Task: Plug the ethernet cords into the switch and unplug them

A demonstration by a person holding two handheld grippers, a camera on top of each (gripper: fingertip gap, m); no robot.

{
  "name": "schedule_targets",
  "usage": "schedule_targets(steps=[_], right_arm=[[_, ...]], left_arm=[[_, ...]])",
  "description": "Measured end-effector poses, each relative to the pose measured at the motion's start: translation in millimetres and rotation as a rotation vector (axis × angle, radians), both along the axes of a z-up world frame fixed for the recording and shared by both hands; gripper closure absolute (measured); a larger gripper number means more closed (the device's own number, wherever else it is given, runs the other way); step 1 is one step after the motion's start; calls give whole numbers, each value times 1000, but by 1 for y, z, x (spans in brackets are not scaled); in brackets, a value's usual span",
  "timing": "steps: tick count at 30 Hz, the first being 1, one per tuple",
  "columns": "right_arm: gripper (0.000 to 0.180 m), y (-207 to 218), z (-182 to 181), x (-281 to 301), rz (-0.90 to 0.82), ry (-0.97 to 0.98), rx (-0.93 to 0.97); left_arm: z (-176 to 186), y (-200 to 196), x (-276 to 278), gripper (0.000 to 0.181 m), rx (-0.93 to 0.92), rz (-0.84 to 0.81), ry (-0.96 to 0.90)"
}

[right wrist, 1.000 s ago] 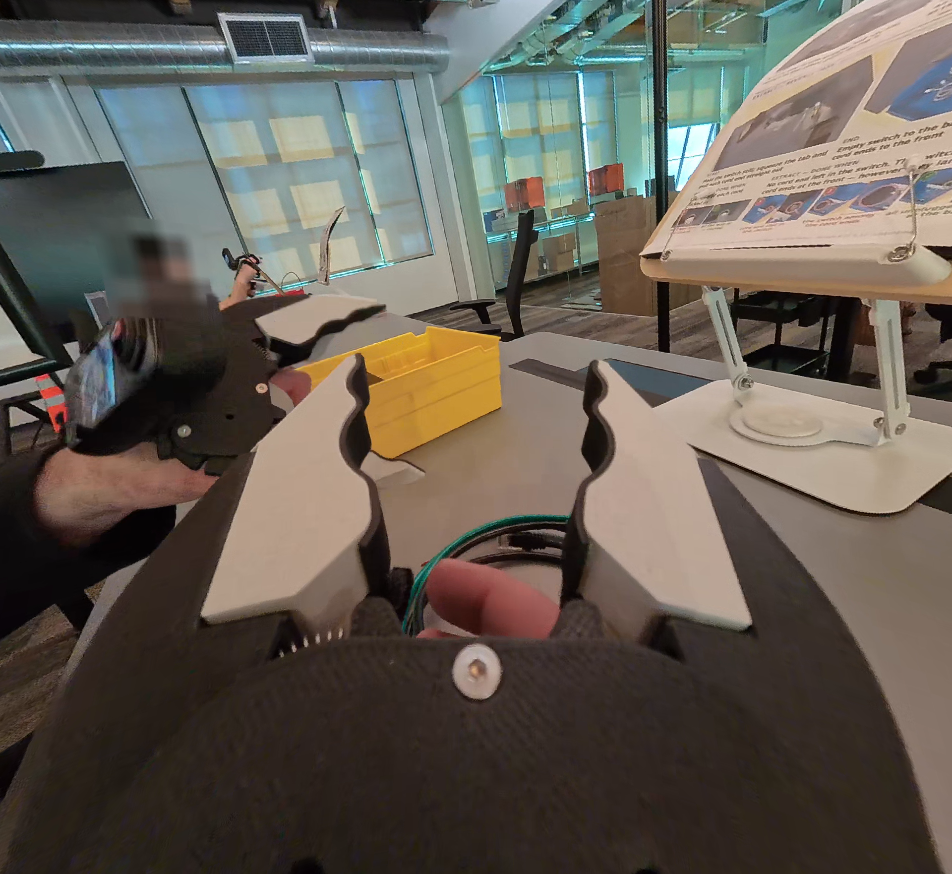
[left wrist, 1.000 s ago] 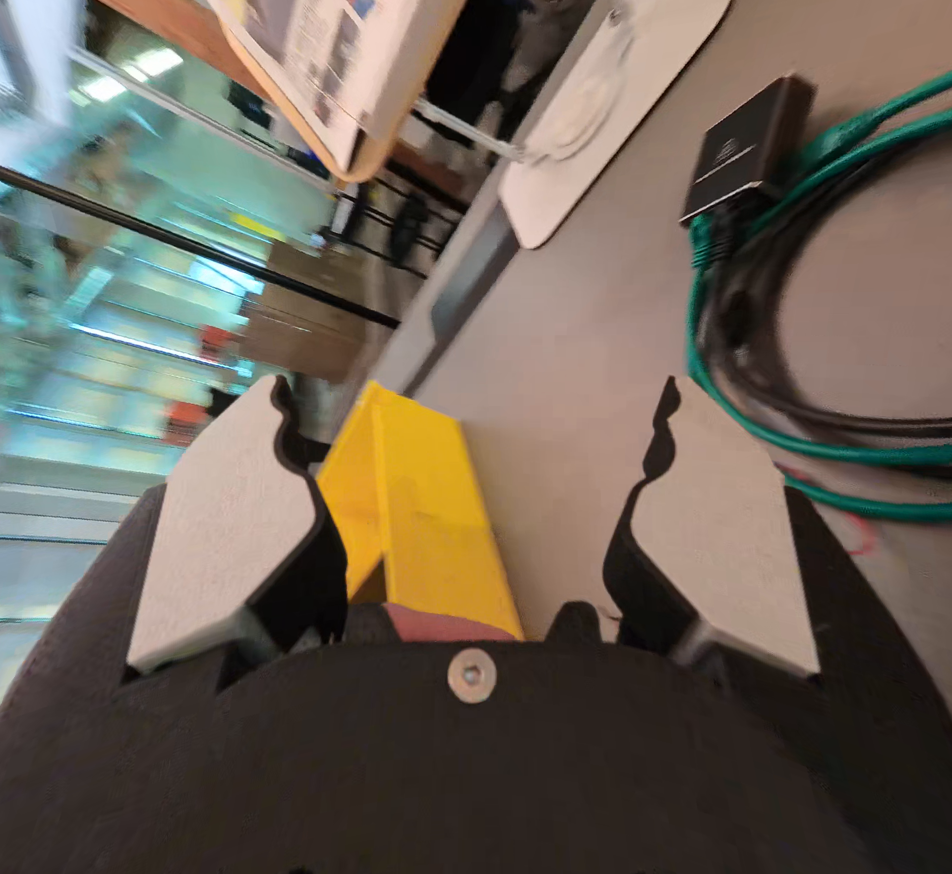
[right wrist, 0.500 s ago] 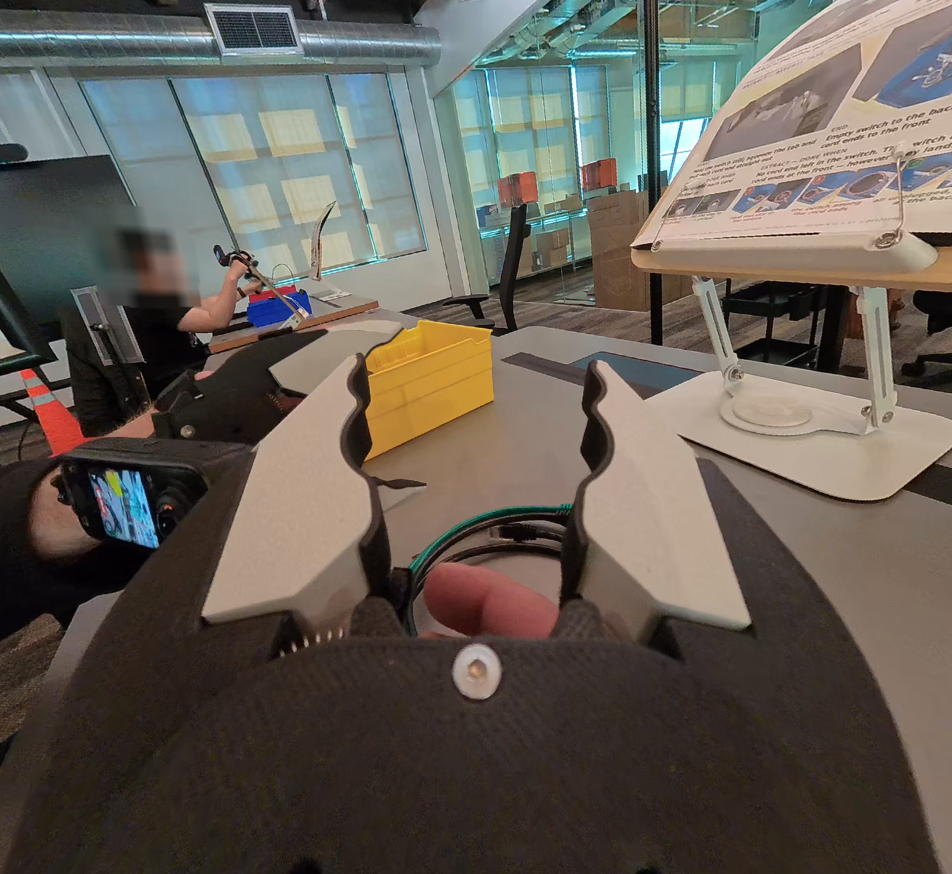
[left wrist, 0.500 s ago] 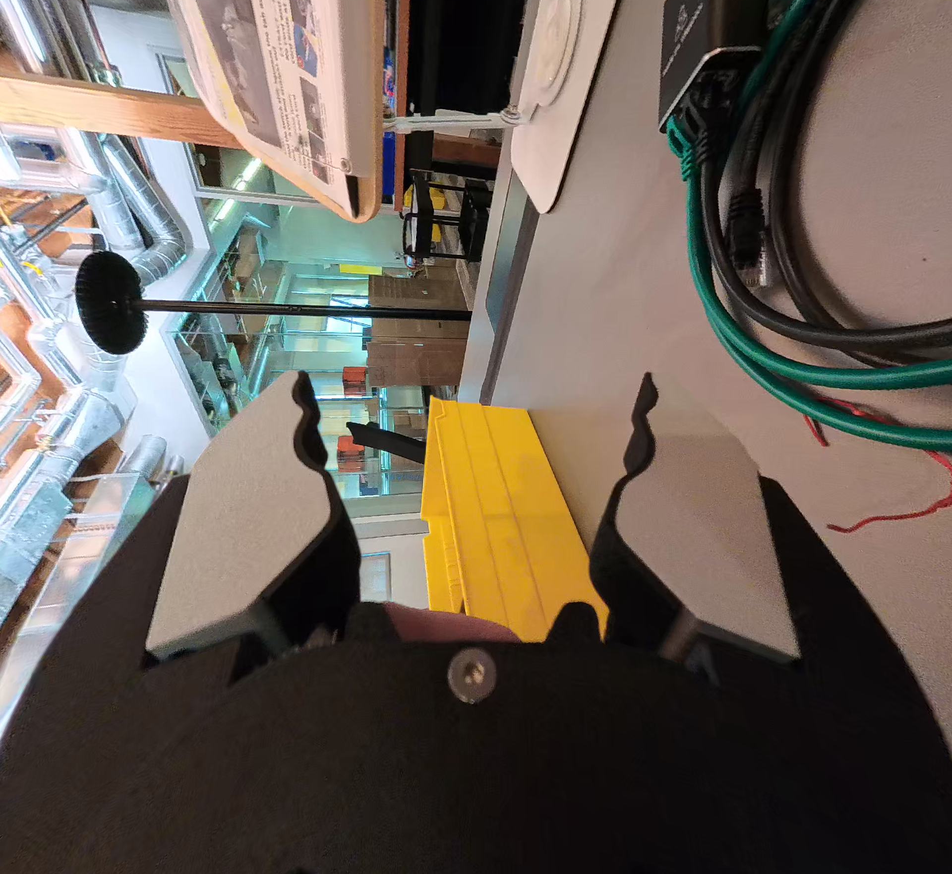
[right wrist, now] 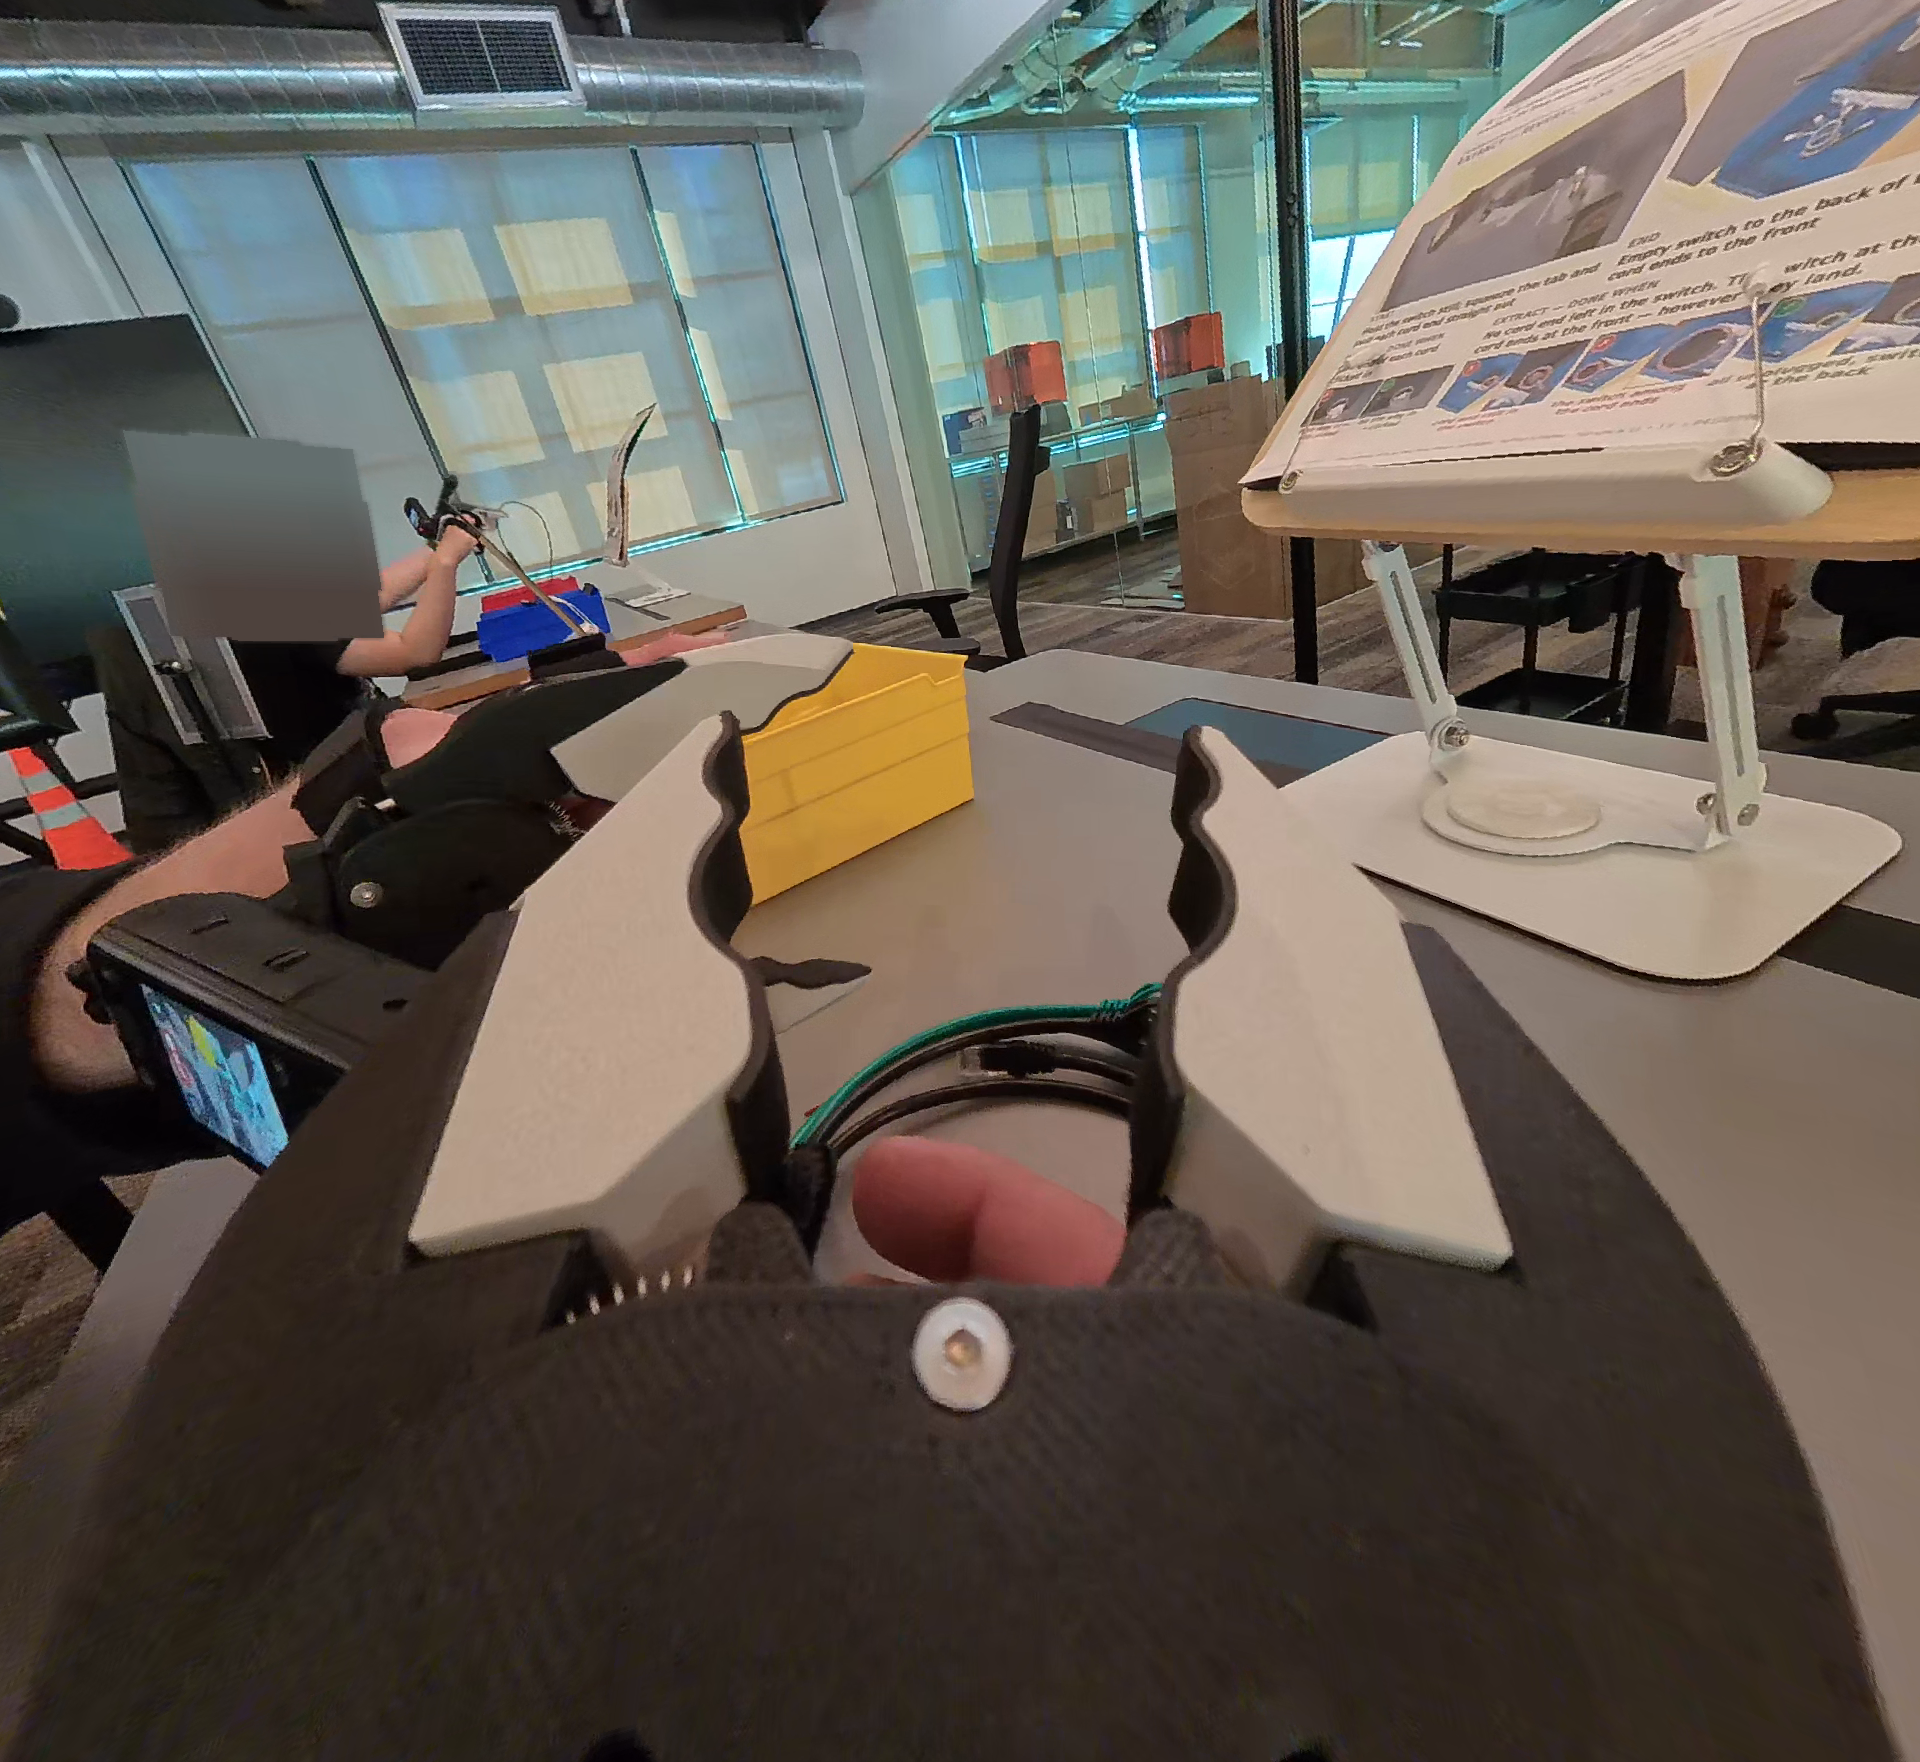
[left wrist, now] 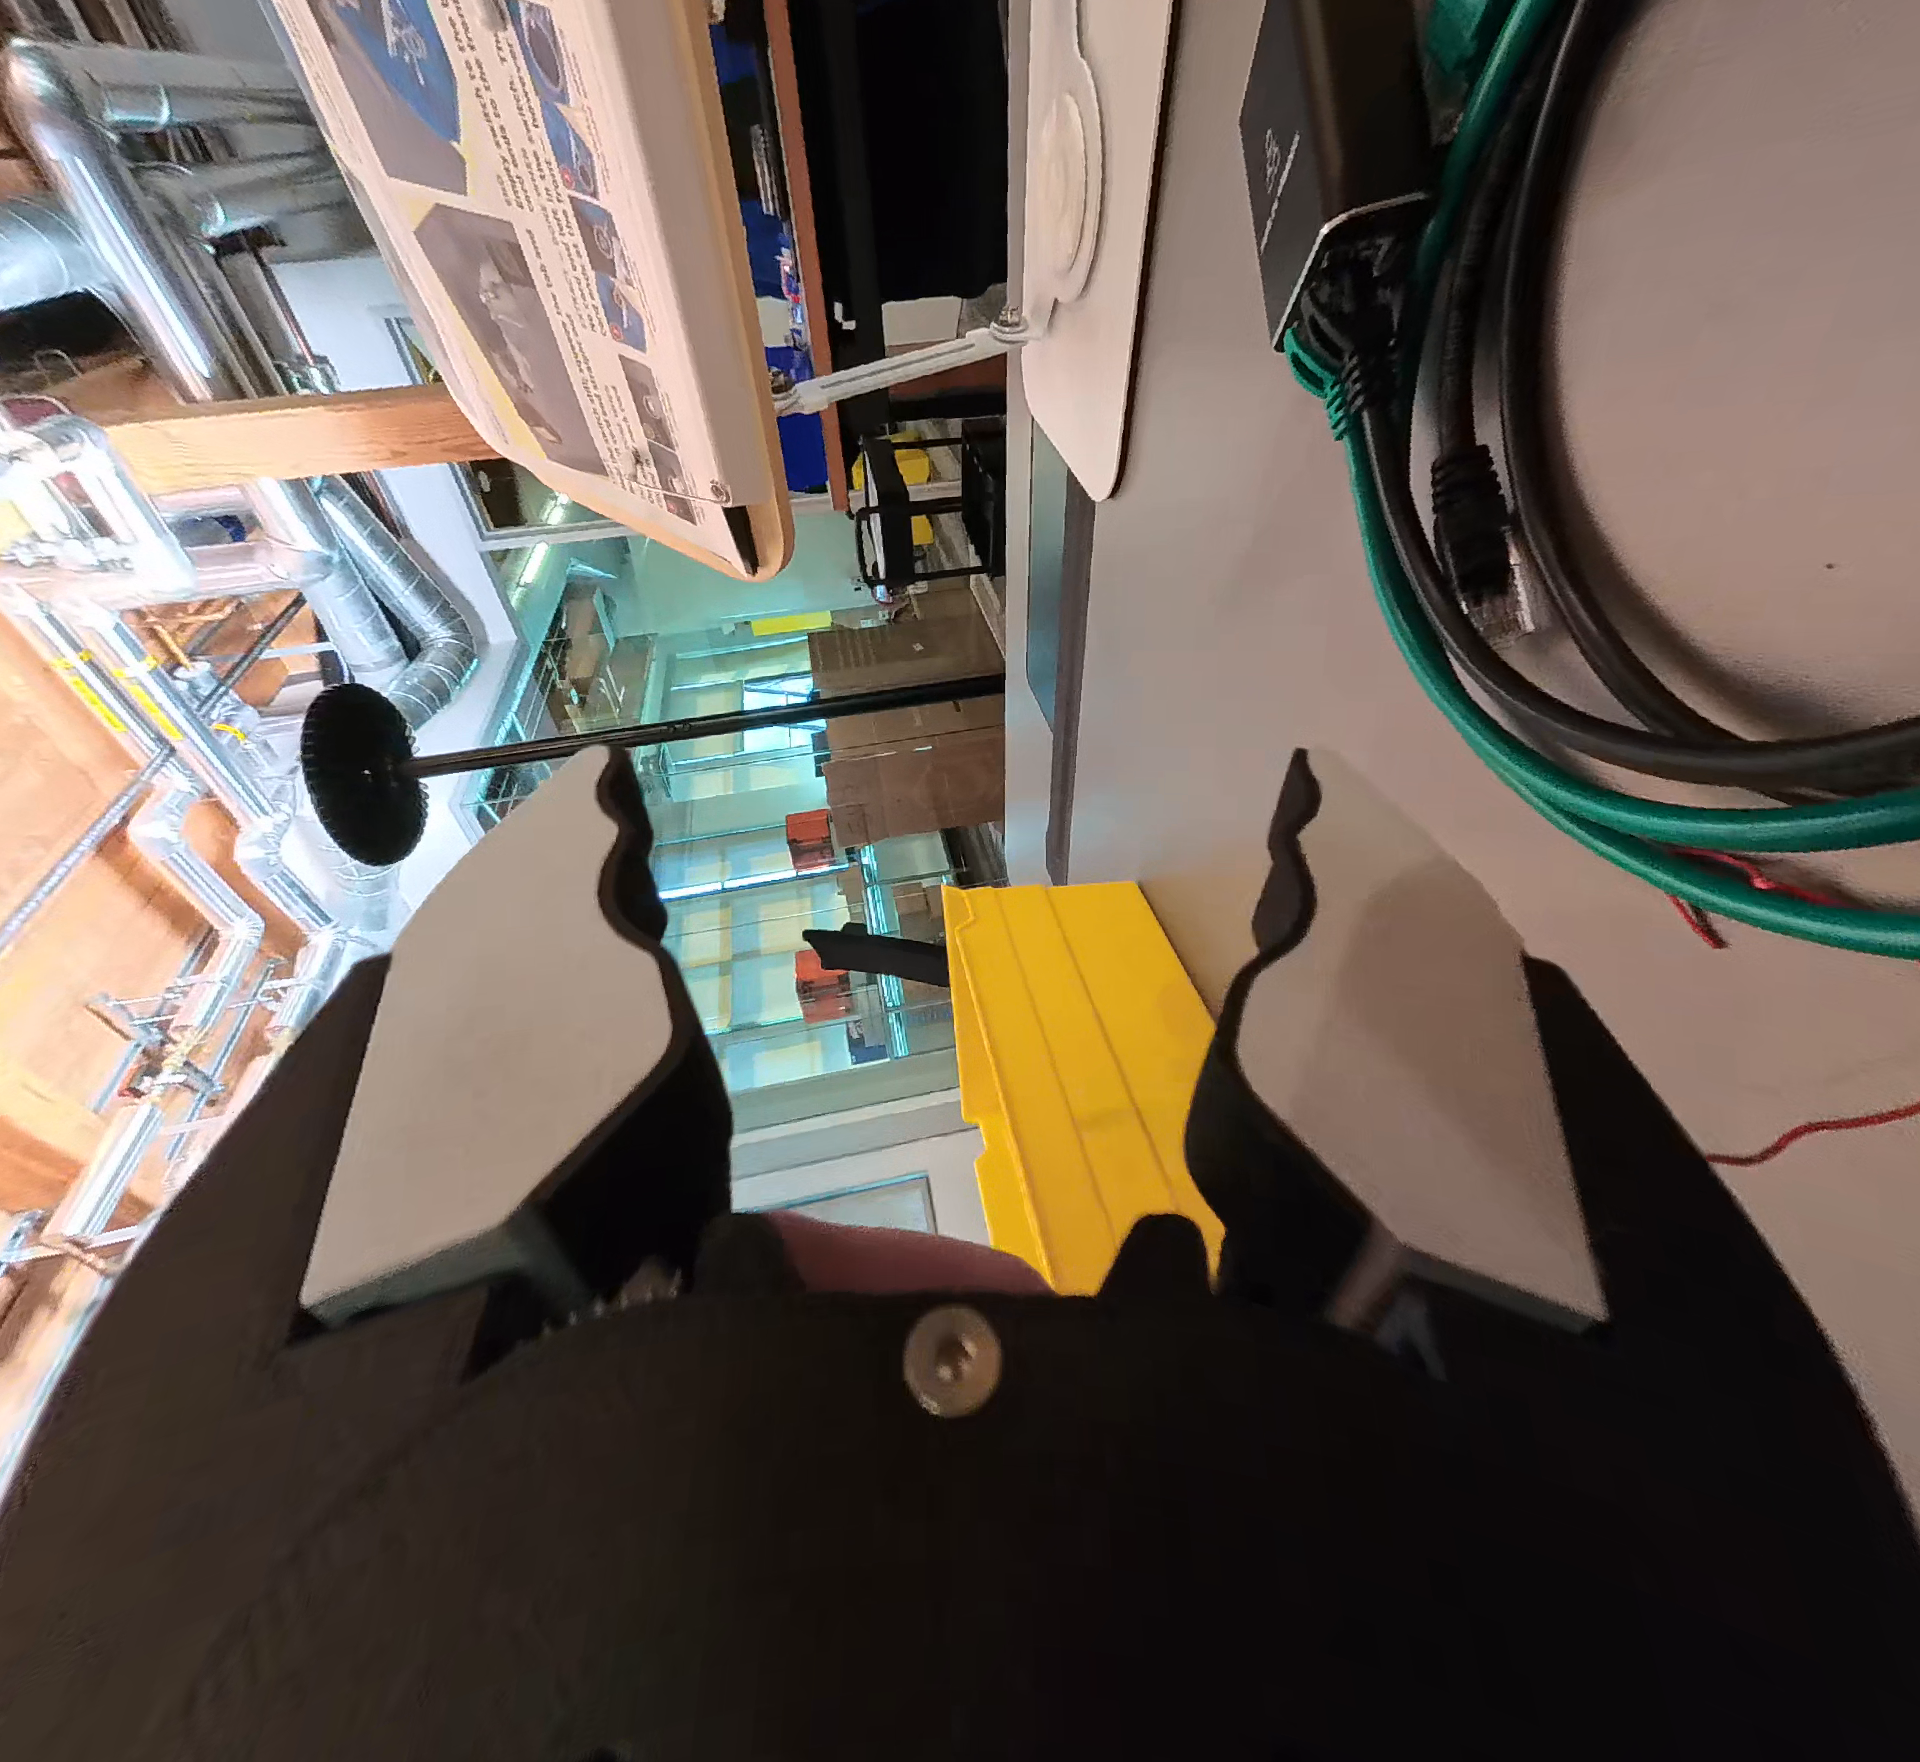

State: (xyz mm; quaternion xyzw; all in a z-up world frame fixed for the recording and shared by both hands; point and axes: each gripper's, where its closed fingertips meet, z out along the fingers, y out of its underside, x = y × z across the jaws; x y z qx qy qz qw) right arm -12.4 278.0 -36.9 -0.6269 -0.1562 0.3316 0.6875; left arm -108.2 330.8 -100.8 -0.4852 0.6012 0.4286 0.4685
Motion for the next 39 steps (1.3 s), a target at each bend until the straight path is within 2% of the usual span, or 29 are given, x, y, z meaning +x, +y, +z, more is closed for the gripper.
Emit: schedule_targets(steps=[2,3,5,7,16,19,21,23,26,29,35,39], right_arm=[[100,1,-2,1,0,0,-2],[100,1,-2,1,-1,0,-4],[104,1,-3,1,-4,-5,-5],[106,0,-3,1,-4,-6,-2],[105,-10,-5,9,-58,-31,-6],[105,-16,-2,16,-91,-41,4],[105,-22,-2,23,-116,-37,3],[106,-29,-2,30,-140,-30,-1],[106,-39,-3,39,-168,-25,-5],[106,-47,-7,46,-187,-32,-10],[106,-63,-8,69,-239,-40,-6],[106,-73,-9,84,-273,-51,-2]], left_arm=[[0,-1,3,78,0,-21,-20],[2,-5,8,98,1,-63,-56],[-2,-17,18,172,-82,-154,-128],[-3,-23,23,181,-128,-191,-155],[27,-37,43,181,-22,-338,-268],[26,-53,61,180,-200,-478,-460],[26,-74,76,180,-427,-612,-631],[40,-97,86,180,-608,-771,-795],[58,-129,96,180,-811,-984,-910],[67,-141,104,179,-938,-1061,-972],[74,-156,122,178,-1064,-1154,-1012],[76,-160,136,163,-1119,-1156,-1043]])
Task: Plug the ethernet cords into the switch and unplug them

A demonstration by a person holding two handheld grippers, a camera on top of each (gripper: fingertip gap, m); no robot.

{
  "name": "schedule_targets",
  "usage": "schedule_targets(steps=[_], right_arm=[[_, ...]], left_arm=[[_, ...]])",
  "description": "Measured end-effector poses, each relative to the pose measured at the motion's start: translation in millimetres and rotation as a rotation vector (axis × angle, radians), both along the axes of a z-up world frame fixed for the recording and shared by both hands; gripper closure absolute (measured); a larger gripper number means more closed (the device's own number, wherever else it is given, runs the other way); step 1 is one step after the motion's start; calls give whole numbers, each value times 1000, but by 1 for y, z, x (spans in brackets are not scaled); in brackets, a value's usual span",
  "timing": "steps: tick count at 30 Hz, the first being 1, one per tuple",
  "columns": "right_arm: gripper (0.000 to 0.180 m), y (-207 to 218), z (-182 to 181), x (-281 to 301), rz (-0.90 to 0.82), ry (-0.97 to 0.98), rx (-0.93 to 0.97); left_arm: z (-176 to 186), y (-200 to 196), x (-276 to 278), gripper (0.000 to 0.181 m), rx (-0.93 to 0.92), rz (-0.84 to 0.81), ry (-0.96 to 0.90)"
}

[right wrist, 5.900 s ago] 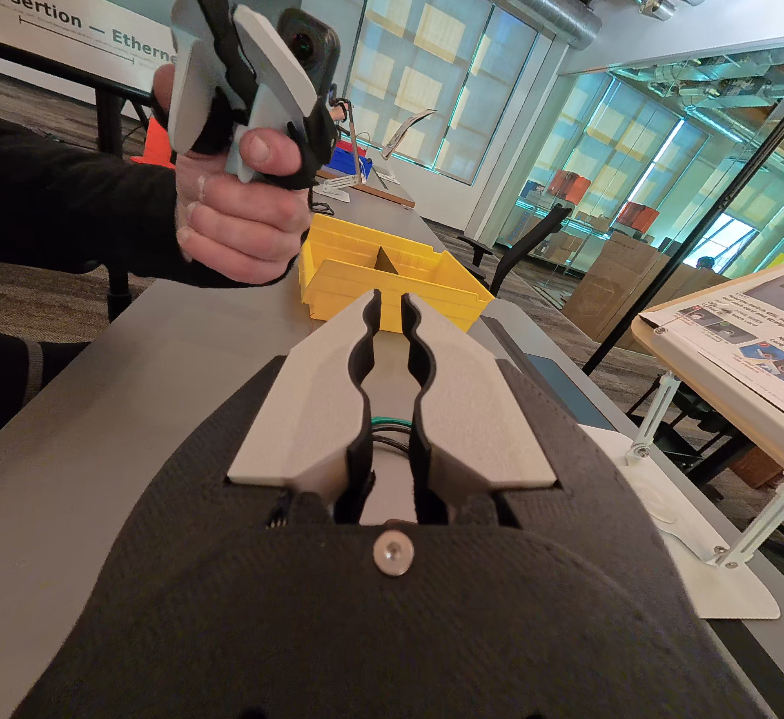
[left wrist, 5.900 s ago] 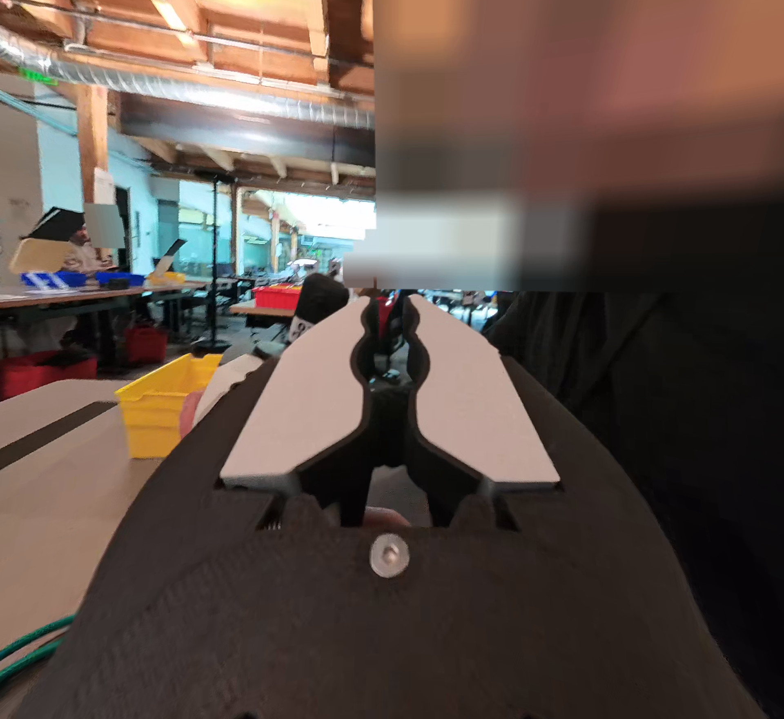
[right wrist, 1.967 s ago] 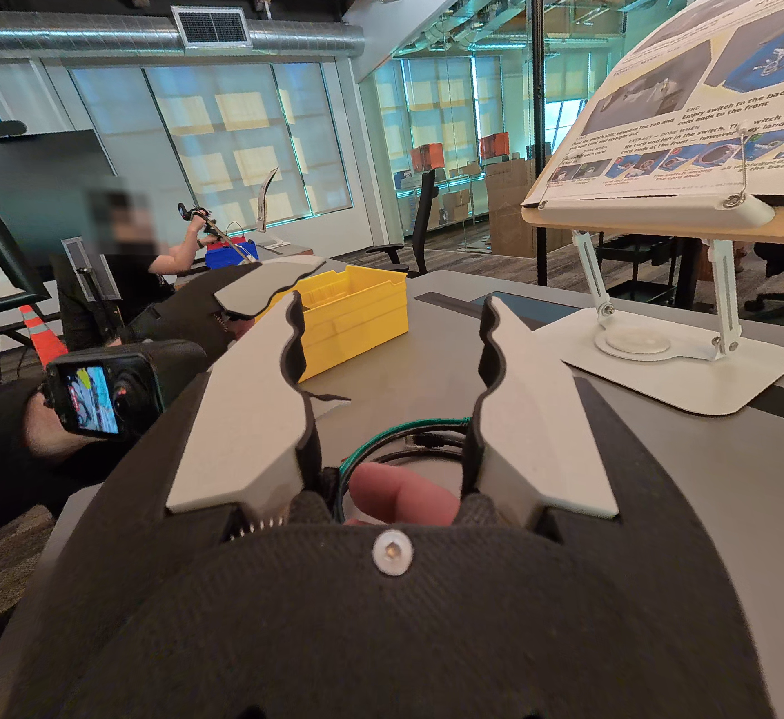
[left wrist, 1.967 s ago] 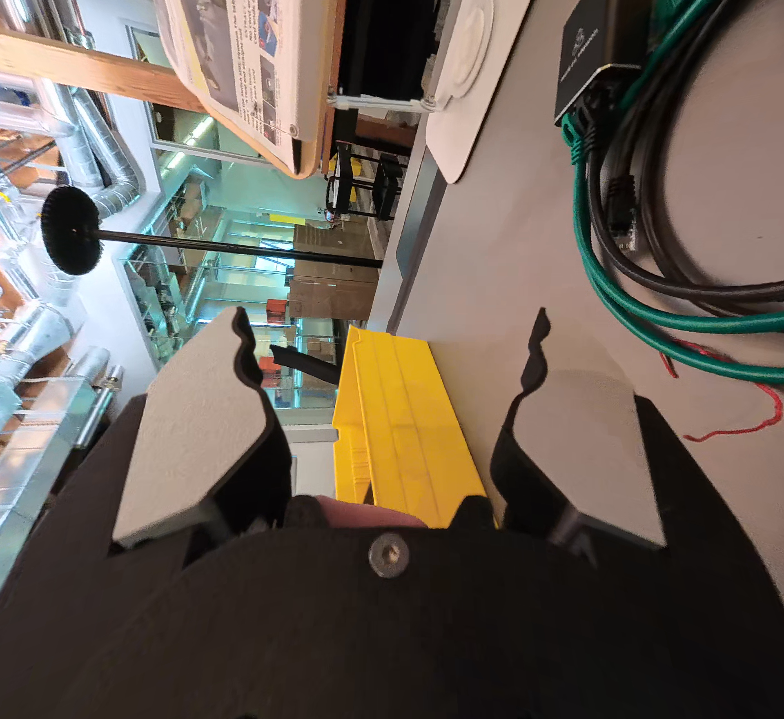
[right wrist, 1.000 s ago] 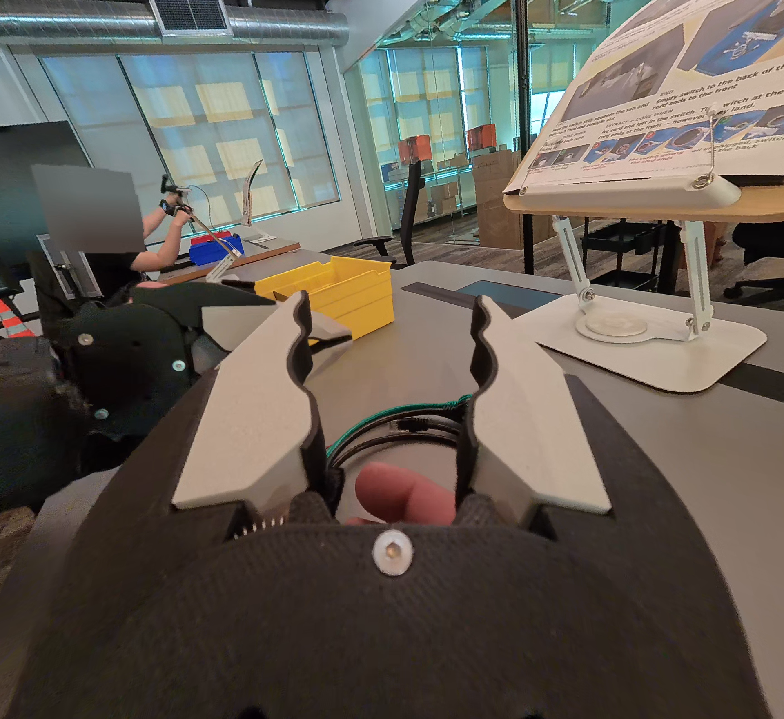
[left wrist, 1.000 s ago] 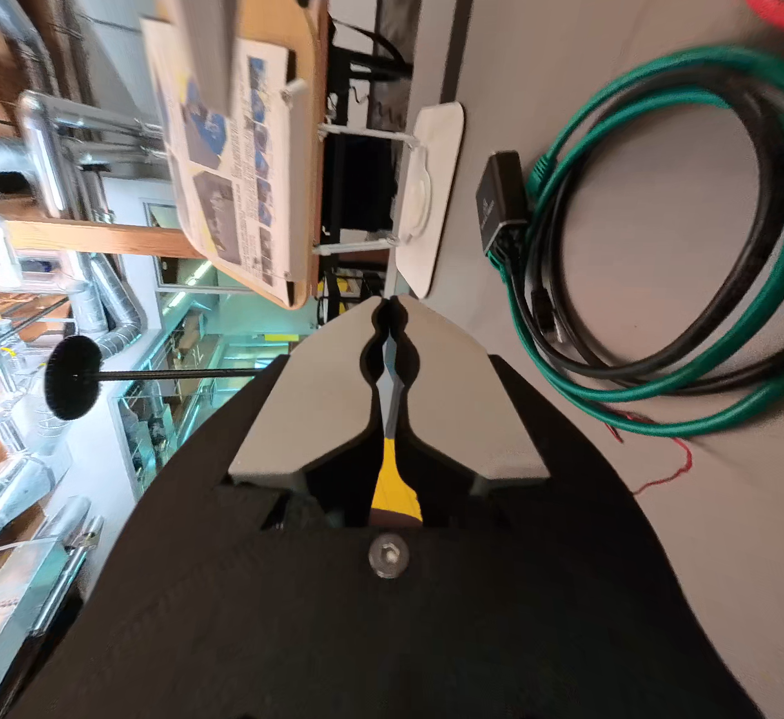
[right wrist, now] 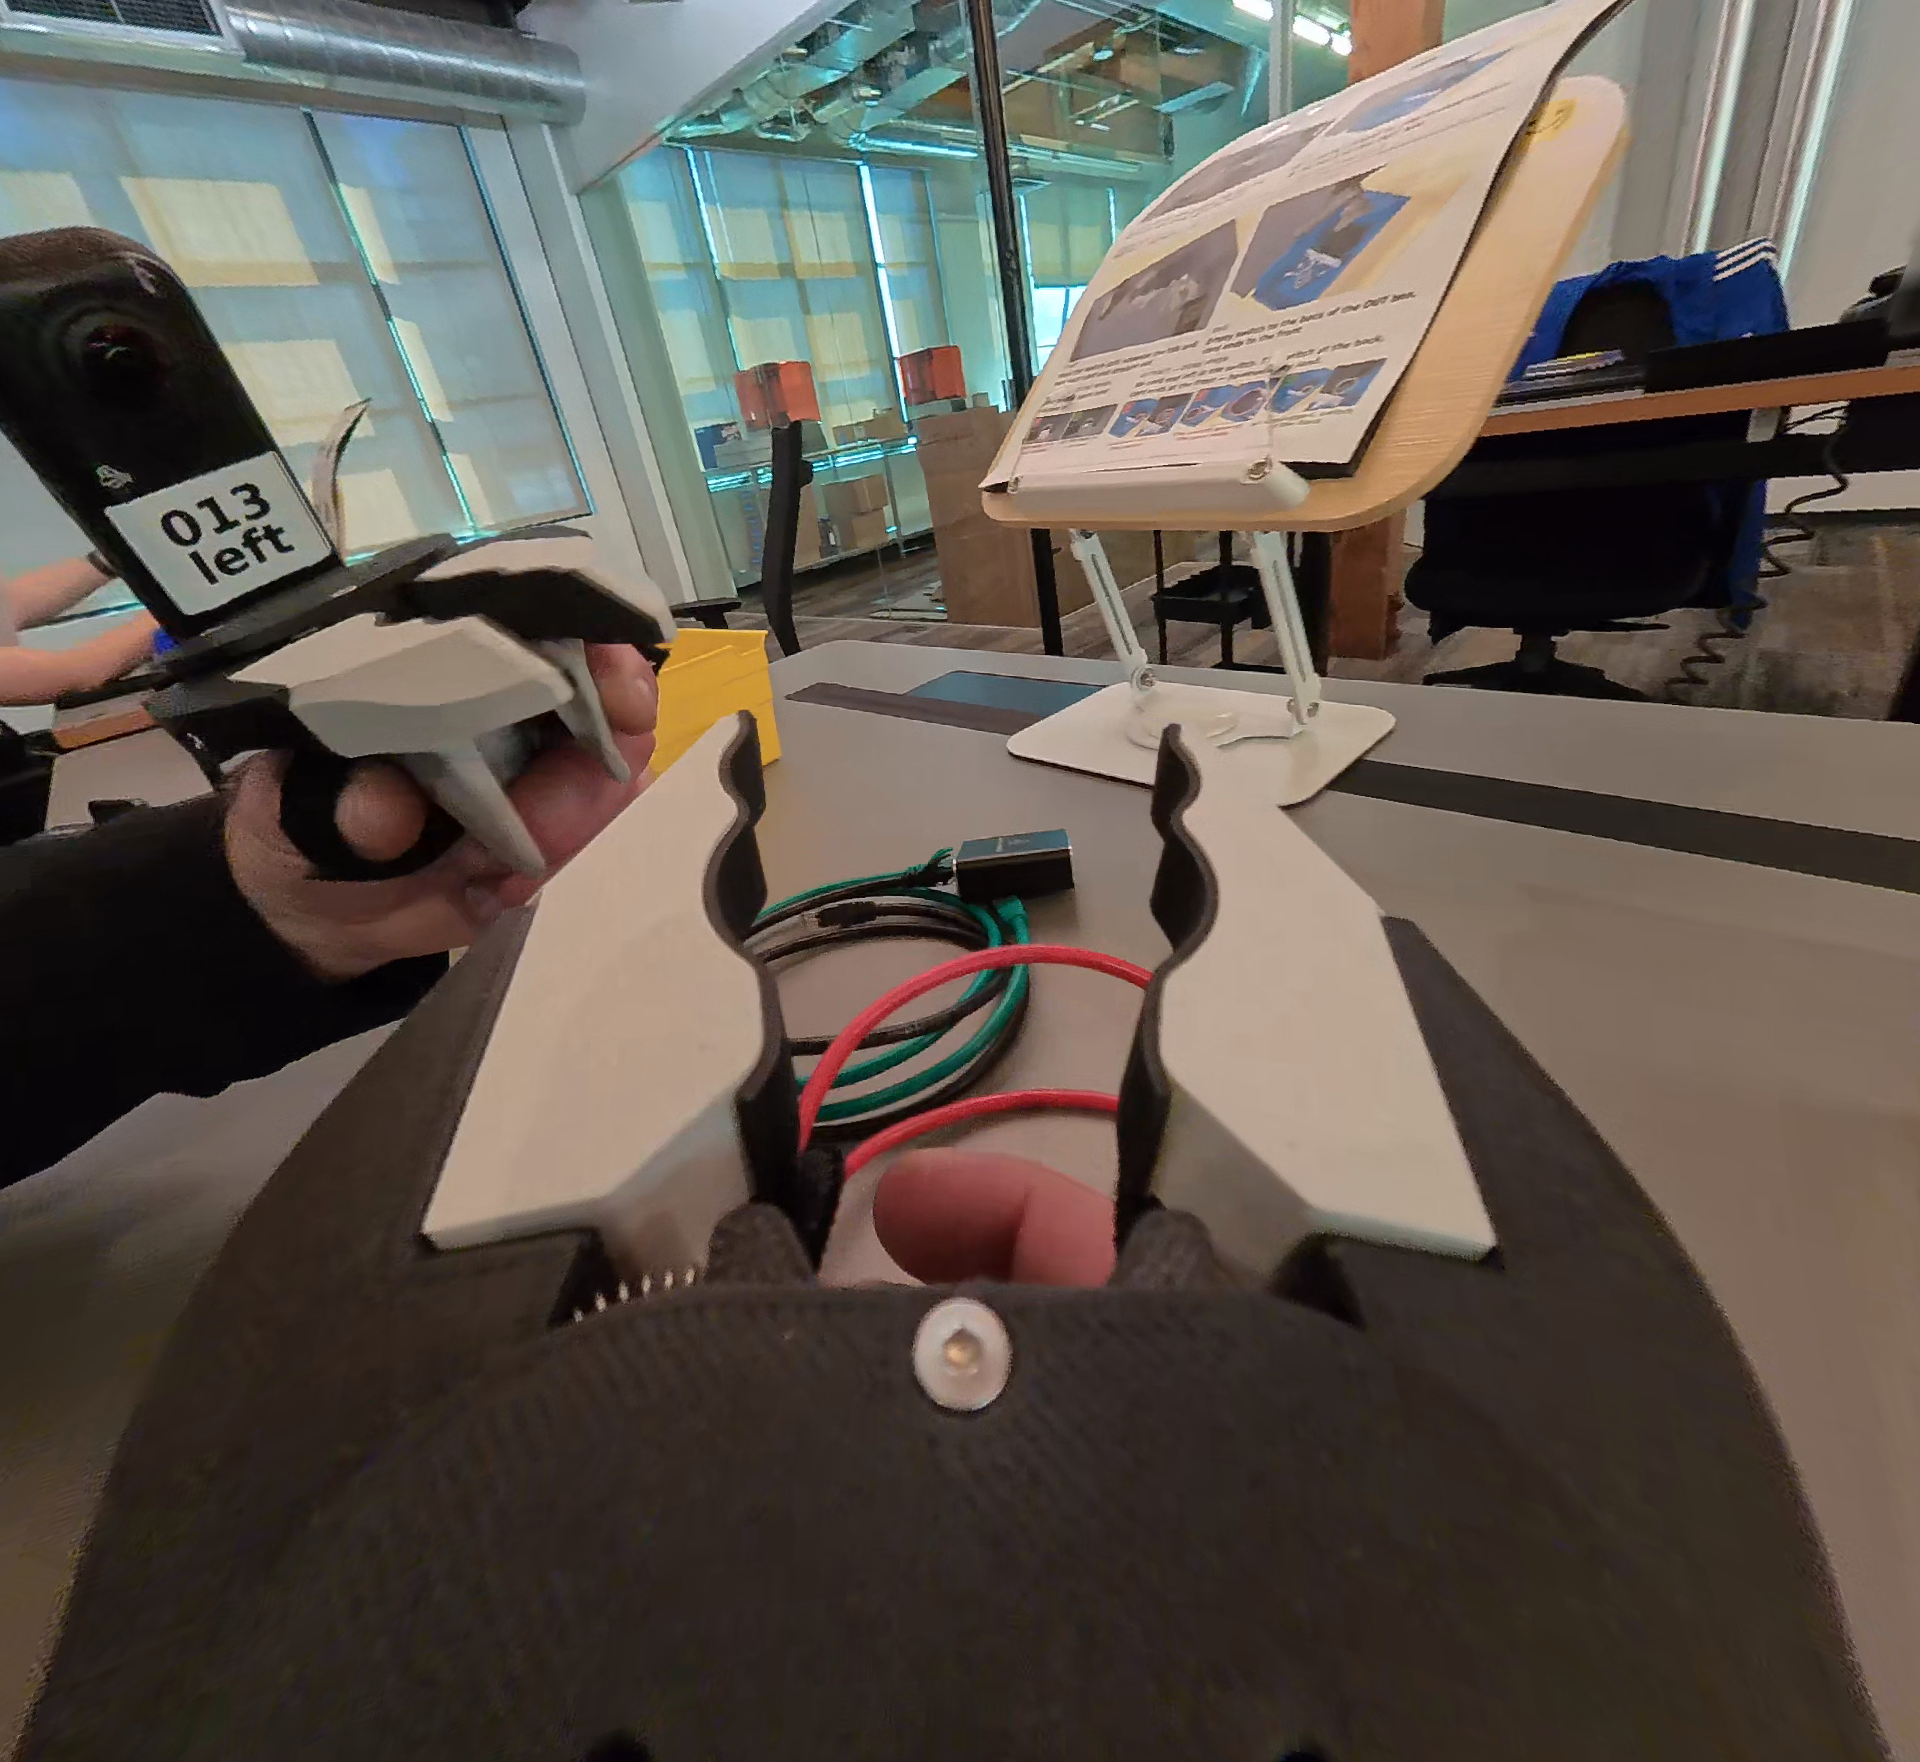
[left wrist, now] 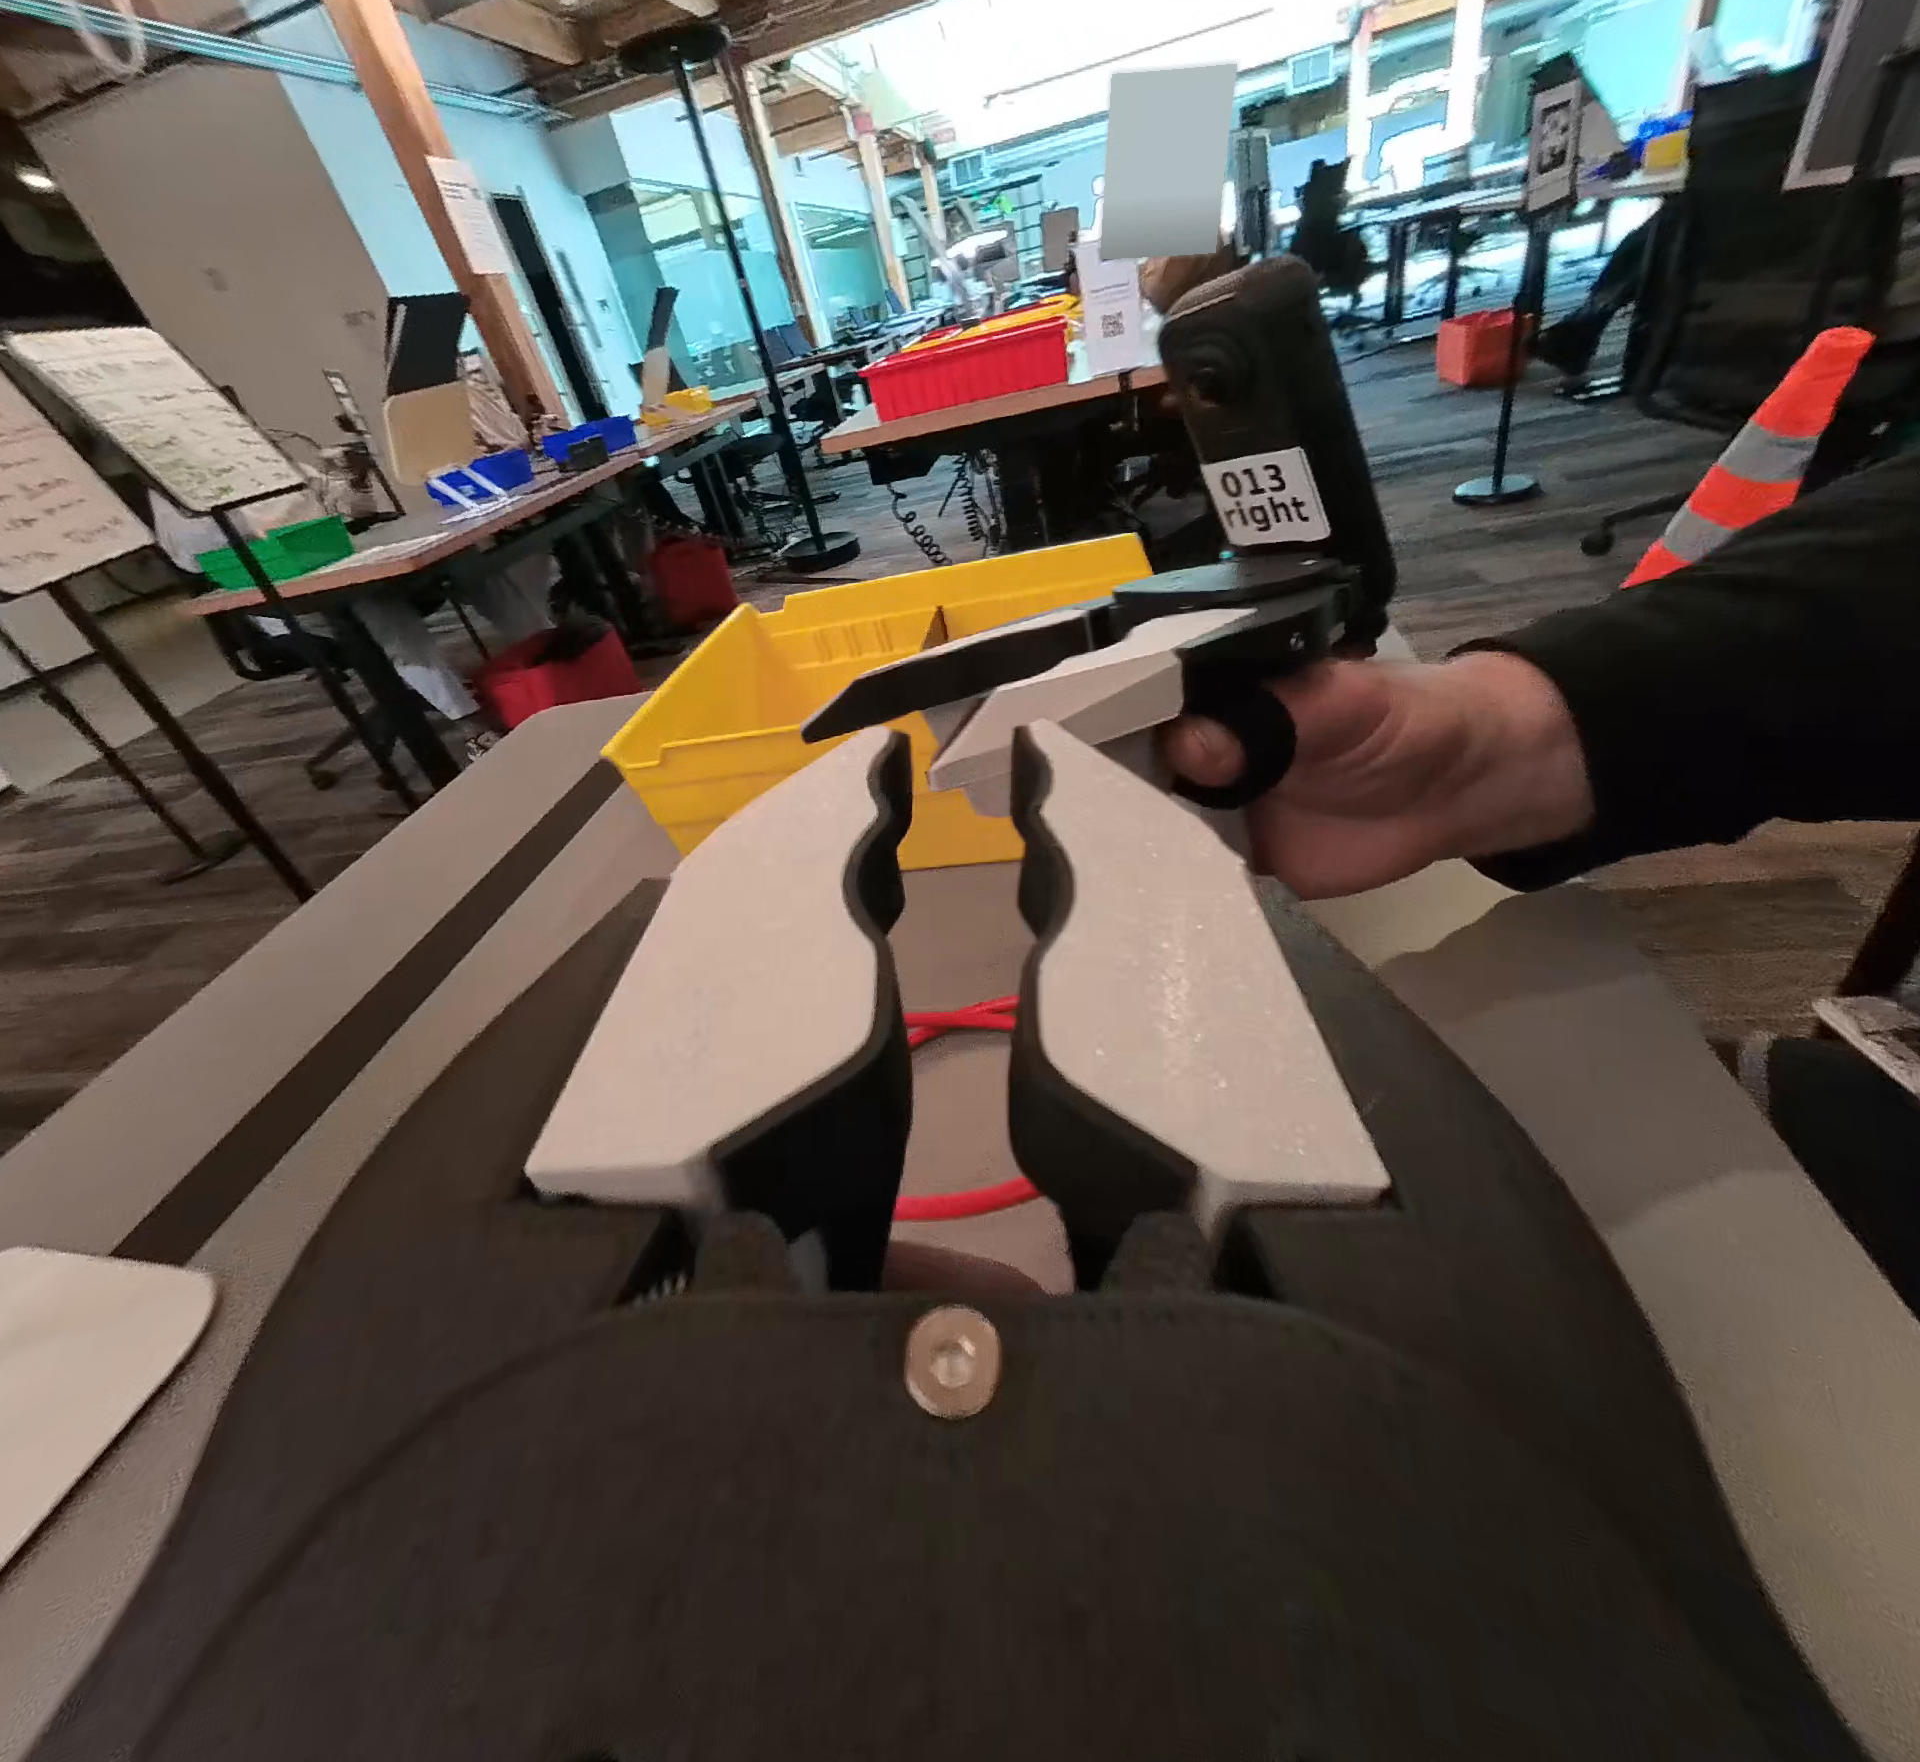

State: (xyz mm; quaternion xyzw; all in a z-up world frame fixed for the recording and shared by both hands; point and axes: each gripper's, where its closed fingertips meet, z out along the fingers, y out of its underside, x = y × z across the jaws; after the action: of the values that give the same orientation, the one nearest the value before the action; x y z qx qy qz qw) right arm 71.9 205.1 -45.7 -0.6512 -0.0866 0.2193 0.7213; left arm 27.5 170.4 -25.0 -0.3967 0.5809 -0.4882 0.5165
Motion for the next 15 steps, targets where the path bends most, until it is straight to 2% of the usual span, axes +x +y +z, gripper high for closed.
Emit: schedule_targets(steps=[2,3,5,15], right_arm=[[106,-4,1,6,-12,0,4],[106,-5,2,8,-17,-1,6],[106,-7,3,12,-24,0,10],[108,-6,4,4,5,-3,17]], left_arm=[[-1,-3,5,152,-12,-14,-2],[-2,-4,6,168,-13,-21,3],[-2,-9,7,180,-4,-56,4],[8,-17,-3,180,-45,-121,-12]])
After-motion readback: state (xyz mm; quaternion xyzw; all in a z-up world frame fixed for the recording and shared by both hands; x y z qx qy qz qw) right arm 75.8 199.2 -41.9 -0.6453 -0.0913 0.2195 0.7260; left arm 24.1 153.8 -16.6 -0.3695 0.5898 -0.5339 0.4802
